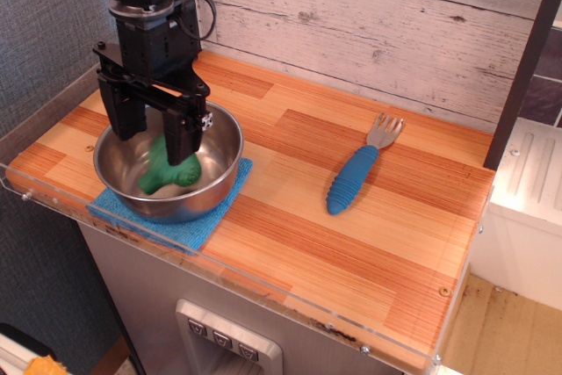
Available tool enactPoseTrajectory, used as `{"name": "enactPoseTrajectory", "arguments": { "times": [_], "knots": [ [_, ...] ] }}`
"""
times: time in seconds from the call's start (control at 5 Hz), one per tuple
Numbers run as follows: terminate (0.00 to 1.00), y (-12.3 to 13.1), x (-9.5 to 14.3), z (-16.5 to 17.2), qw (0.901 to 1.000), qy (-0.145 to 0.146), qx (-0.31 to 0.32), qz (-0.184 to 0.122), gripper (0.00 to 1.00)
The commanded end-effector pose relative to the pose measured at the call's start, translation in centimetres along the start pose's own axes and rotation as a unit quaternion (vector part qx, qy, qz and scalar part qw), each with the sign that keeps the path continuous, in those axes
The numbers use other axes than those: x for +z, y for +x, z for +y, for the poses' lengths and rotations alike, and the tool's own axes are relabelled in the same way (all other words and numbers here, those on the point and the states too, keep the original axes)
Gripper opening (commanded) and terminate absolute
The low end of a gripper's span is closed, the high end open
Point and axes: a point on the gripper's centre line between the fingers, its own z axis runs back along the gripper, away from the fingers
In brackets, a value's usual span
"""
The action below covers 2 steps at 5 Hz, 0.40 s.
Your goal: Put the green object in the pot.
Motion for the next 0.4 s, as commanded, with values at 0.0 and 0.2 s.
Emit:
{"name": "enactPoseTrajectory", "arguments": {
  "times": [0.0, 0.2],
  "knots": [
    [0.00, 1.4, 5.7, -0.5, 0.9960, 0.022, 0.016, -0.084, 1.00],
    [0.00, 1.8, 7.5, -0.4, 0.9939, 0.004, 0.032, -0.106, 1.00]
  ]
}}
